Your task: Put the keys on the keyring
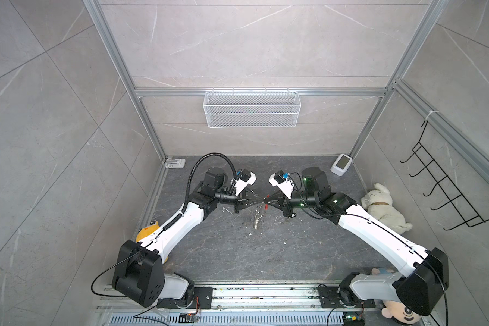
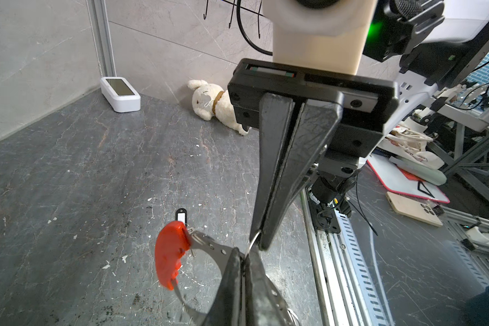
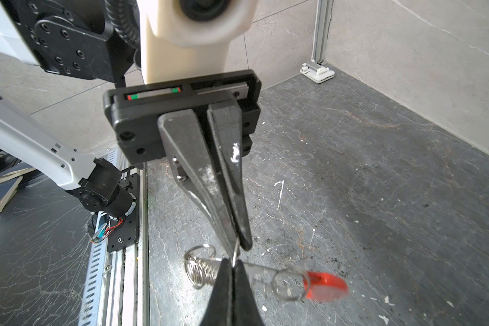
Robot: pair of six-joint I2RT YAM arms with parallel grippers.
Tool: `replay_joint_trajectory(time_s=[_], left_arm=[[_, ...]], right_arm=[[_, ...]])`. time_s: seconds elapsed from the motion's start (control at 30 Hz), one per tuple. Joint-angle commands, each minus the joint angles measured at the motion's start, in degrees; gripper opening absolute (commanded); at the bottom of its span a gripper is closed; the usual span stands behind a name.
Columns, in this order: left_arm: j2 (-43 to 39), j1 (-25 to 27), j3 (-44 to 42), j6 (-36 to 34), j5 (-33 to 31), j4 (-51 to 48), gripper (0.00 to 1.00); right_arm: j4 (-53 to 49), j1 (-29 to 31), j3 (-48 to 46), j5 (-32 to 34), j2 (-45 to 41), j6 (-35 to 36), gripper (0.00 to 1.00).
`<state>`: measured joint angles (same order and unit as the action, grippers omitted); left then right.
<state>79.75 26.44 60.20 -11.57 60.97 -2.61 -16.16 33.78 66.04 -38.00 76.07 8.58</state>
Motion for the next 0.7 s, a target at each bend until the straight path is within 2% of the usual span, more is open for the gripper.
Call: replay_joint_trajectory(time_s=[0.0,0.13,0.23,0.33,0.37,0.57,0.67], left_arm=[[0.6,0.1,2.0,0.2,2.3,0.9,0.0],[-0.1,0.5,1.6,-0.6,3.1,0.5,0.0],[-3.0,1.4,-1.6,-1.2,-2.7,3.4,0.0],[-6.4,1.5,-9.1,4.4,-7.9,18.2,0.0],[-7.1,1.5,-11.3,6.5,-9.5,23.7,0.0],[-8.8,1.5,-16.8,17.6,-12.0,42.9,0.0],[-9.0,1.5,-18.1,19.3,-13.5,46.2,0.0]], right_arm=[[2.2,0.8,2.3,-1.8,0.6,-0.6,0.0],[2.2,0.8,2.5,-0.4,0.5,-0.9,0.0],[3.4,0.8,2.2,3.3,-0.4,-2.9,0.01],[4.3,0.8,1.4,8.6,-1.9,-6.3,0.3],[4.5,0.8,1.0,10.1,-2.5,-7.0,0.35],[9.4,-0.3,-7.2,17.5,-10.0,-13.6,0.48],[14.0,-2.0,-13.2,22.5,-13.5,-18.7,0.51]])
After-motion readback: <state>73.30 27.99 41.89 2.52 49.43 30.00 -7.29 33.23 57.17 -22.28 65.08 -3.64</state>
